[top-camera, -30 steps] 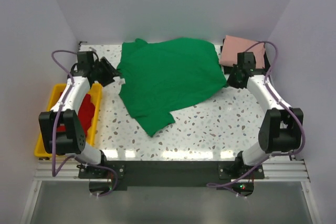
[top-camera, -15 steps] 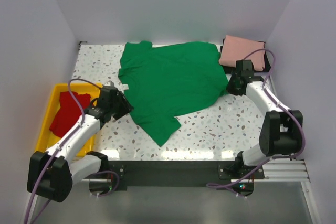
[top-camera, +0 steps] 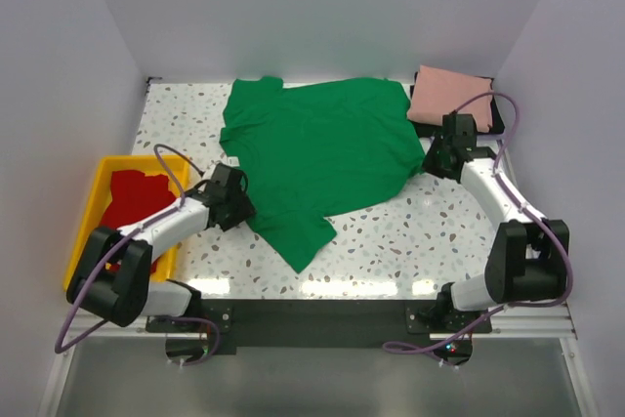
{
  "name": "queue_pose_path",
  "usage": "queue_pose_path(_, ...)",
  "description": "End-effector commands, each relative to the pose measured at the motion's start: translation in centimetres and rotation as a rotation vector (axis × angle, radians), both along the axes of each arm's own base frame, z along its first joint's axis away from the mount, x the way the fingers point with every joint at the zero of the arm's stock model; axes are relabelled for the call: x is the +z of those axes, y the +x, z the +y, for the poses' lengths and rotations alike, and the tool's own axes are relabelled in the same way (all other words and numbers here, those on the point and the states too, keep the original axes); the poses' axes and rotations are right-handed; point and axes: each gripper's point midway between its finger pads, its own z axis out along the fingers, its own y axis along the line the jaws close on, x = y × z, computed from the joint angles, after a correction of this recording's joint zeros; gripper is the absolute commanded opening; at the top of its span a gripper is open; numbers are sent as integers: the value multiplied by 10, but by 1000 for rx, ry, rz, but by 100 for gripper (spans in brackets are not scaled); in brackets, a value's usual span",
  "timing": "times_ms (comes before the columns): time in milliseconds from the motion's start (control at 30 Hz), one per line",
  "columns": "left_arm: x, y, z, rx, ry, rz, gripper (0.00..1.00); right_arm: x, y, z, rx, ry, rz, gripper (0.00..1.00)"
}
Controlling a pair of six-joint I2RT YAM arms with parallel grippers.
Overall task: Fold and stack the t-shirts
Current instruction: Flatten the tshirt out
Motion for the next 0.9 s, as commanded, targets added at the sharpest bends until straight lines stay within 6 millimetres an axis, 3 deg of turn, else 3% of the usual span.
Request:
queue_pose_path(0, 13, 33, -9, 32, -19, -98, 53, 13, 3, 2, -6, 22, -56, 0)
queue_pose_path(100, 12, 36, -8, 37, -4, -92, 31, 13, -1, 0, -8, 19, -51, 0)
queue_pose_path(133, 12, 37, -6, 42, 11, -90, 15, 12, -2, -1, -12, 12, -48, 0)
queue_pose_path(200, 15, 36, 1, 58, 46, -80, 0, 13, -5, -3, -16, 5, -47, 0)
queue_pose_path(433, 44, 23, 39, 145, 78, -119, 0, 10, -22, -7, -26, -13, -38, 0)
queue_pose_path(600, 51, 3, 78, 226, 74, -120, 0, -2, -44, -7, -31, -8, -9, 0)
queue_pose_path(800, 59, -13, 83, 254, 61, -108, 0, -11, -81, 0, -23, 37, 13, 0)
queue_pose_path(867, 63, -12, 80, 248, 45, -114, 0, -17, -93, 4, -23, 68, 21, 16)
